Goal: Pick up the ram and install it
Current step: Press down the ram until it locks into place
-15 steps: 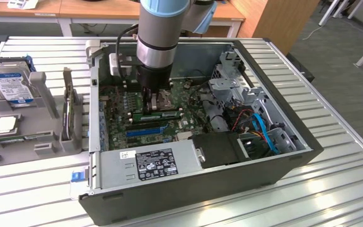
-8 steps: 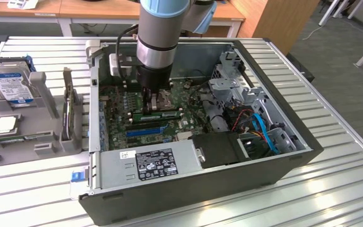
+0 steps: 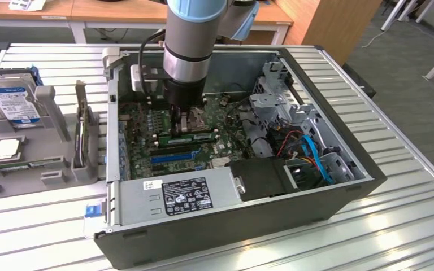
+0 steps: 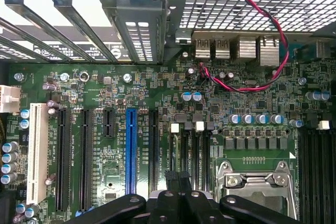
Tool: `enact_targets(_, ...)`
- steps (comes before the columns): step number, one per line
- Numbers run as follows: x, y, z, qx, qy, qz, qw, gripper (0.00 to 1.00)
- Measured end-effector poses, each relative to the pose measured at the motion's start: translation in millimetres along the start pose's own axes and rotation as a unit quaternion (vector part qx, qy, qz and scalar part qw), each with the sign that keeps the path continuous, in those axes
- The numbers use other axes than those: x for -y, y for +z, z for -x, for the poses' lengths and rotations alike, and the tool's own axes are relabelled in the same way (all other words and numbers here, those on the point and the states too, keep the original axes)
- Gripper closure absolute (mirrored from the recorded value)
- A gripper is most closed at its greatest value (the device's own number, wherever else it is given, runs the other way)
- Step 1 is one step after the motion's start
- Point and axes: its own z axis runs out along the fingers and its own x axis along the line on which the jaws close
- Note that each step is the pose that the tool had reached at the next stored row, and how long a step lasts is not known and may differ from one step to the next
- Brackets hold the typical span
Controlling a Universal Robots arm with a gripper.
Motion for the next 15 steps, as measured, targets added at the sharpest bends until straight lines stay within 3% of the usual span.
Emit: enact_targets(15, 0.1, 1.7, -0.5, 0.0000, 0.000, 0.0000, 1.0000, 0.90)
